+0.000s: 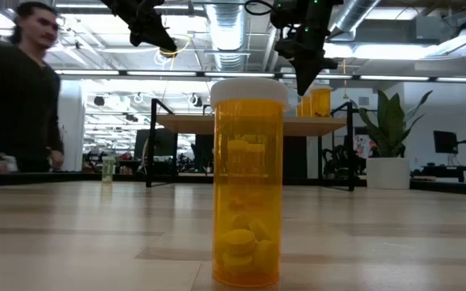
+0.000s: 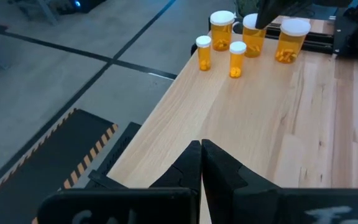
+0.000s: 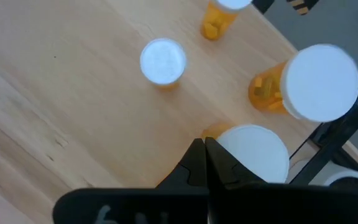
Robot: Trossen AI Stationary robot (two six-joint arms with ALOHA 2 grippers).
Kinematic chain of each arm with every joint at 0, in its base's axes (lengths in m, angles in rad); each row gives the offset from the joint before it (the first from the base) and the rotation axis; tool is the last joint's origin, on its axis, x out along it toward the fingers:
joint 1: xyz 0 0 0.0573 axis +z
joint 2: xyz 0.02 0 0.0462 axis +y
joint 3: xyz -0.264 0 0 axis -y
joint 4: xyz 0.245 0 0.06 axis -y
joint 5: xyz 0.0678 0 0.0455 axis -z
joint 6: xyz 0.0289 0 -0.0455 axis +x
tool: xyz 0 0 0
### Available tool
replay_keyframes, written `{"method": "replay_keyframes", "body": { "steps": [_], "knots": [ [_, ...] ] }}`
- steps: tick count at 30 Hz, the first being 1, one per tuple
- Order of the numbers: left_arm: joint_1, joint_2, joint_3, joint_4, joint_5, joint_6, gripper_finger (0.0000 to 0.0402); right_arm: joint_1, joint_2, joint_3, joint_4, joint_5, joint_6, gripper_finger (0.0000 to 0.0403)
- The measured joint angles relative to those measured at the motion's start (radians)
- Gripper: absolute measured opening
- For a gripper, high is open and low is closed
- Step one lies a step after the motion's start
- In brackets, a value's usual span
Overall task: Pick and place medicine bottles onto shelf by color
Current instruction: Adjust the large orange pill bottles on the shelf
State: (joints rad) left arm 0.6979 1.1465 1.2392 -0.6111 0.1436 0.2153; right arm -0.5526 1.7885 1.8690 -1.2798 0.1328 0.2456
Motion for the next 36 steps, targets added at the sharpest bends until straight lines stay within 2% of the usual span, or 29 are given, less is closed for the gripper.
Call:
{"method": "replay_keyframes", "body": {
  "steps": [6,13,17,36],
  "knots": [
    [0.0,0.0,0.0,0.0,0.0,0.0,0.0,0.009,-0.044,0.0,-0.035,-0.077,-0.034,0.0],
    [0.0,0.0,0.0,0.0,0.0,0.0,0.0,-0.008,-0.096,0.0,-0.139,-0.081,-0.045,0.0],
    [0.0,0.0,0.0,0.0,0.0,0.0,0.0,-0.021,-0.079,0.0,-0.185,-0.081,-0.068,0.0],
    [0.0,0.0,0.0,0.0,0.0,-0.003,0.0,-0.026,-0.048,0.0,-0.162,-0.081,-0.07,0.0]
  ]
}}
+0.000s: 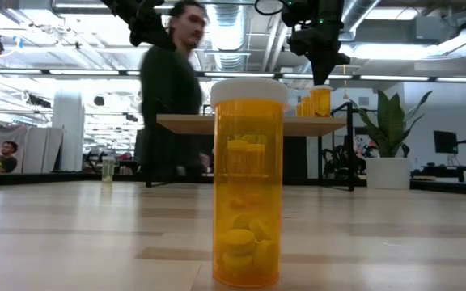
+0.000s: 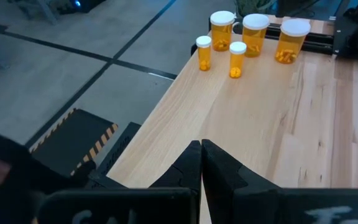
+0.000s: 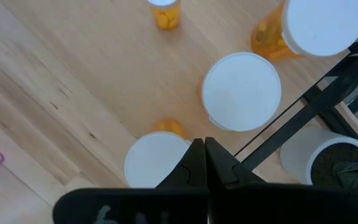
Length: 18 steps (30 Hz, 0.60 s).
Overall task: Pick and place medicine bottles onto shelf by color
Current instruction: Adjust the large orange pill bottles on the shelf
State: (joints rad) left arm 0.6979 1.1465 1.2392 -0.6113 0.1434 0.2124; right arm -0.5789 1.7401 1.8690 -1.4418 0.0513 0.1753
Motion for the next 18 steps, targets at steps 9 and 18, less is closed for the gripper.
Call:
{"method": "replay_keyframes", "body": {
  "steps": [9,18],
  "knots": [
    [0.0,0.0,0.0,0.0,0.0,0.0,0.0,0.0,0.0,0.0,-0.006,-0.002,0.008,0.0],
    [0.0,0.0,0.0,0.0,0.0,-0.015,0.0,0.0,0.0,0.0,-0.001,-0.006,0.023,0.0]
  ]
}}
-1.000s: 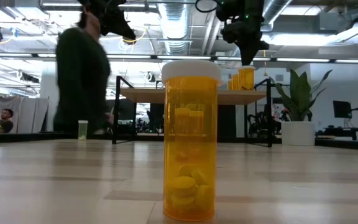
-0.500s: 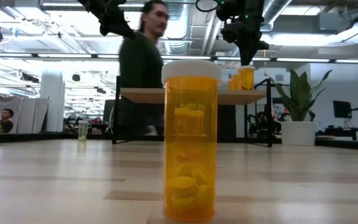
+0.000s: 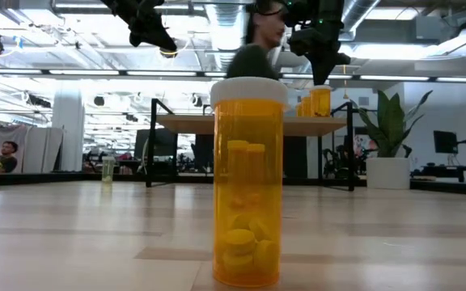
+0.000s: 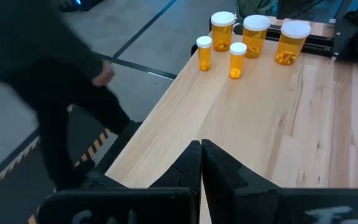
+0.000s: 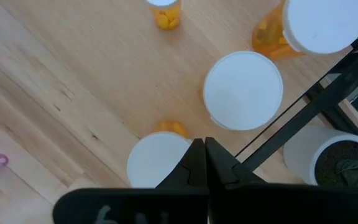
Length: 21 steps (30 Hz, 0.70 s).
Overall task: Pick and place medicine bottles onto shelf by color
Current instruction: Adjust the large orange pill bottles on the shelf
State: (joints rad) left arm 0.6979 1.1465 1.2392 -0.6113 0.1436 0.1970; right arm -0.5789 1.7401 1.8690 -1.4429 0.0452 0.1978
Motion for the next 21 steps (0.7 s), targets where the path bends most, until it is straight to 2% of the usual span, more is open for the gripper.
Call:
{"method": "replay_keyframes", "body": {
  "steps": [21],
  "knots": [
    [-0.005,0.0,0.0,0.0,0.002,-0.008,0.0,-0.015,0.001,-0.014,0.026,-0.016,0.013,0.0]
  ]
}}
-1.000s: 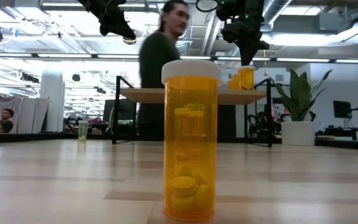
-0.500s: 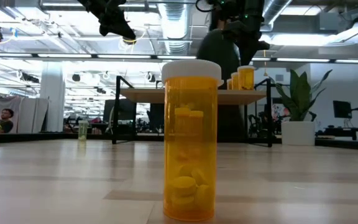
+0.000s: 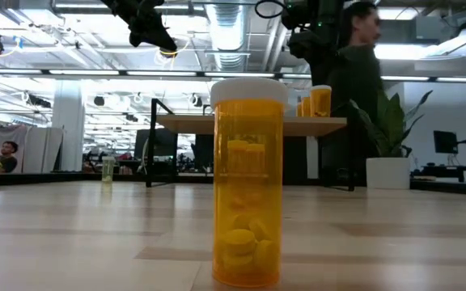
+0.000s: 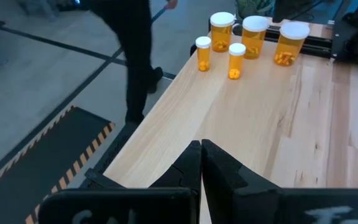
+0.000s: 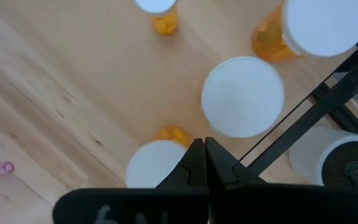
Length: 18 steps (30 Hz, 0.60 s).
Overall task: Pick and place medicine bottles onto shelf by color
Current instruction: Adjust the large orange pill bottles on the shelf
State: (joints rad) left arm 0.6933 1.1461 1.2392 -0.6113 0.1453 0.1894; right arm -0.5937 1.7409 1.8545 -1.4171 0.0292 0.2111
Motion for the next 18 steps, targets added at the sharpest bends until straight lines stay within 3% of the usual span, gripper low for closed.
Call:
{"method": "replay_keyframes", "body": {
  "steps": [18],
  "knots": [
    [0.0,0.0,0.0,0.0,0.001,-0.002,0.0,-0.009,0.0,-0.056,0.025,-0.004,-0.002,0.0]
  ]
}}
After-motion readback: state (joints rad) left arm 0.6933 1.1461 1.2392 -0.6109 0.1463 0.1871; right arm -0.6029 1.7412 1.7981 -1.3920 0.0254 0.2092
